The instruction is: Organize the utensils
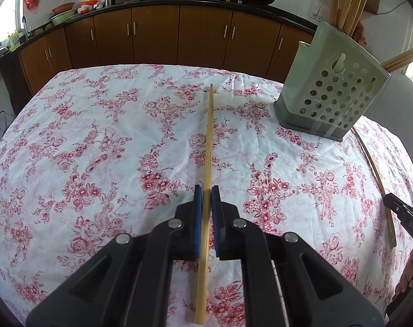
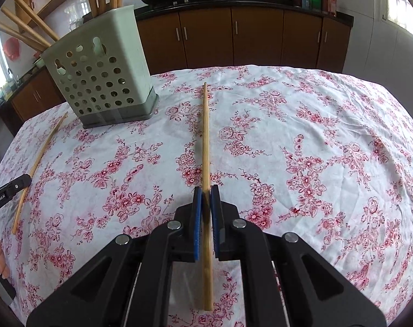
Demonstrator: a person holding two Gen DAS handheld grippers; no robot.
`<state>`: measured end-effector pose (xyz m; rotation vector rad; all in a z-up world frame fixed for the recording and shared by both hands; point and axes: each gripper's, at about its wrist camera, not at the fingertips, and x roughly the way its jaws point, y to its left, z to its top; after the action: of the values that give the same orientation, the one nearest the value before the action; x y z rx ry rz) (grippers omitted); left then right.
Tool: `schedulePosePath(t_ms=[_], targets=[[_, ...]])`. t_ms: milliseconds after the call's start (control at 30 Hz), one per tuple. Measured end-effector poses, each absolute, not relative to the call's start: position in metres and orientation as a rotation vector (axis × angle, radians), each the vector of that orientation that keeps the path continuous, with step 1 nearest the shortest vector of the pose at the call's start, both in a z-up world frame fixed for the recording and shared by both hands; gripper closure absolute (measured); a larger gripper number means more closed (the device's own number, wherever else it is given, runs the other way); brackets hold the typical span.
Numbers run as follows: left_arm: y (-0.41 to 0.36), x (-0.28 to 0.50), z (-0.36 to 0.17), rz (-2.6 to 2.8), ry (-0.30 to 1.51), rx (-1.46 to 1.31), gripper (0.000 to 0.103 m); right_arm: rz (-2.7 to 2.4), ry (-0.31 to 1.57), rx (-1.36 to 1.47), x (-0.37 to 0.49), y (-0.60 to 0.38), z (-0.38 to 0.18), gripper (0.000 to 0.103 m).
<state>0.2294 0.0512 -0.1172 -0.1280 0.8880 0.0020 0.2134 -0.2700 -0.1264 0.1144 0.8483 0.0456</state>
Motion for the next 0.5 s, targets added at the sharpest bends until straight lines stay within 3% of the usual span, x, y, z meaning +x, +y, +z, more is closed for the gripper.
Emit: schedulePosePath(t_ms=[500], targets=[[0.0506,0.2295,-0.1169,0.001,0.887,-0.136,0.093,0.045,0.848,0.115,0.2133,-0.2709,-0.1260,0.095]])
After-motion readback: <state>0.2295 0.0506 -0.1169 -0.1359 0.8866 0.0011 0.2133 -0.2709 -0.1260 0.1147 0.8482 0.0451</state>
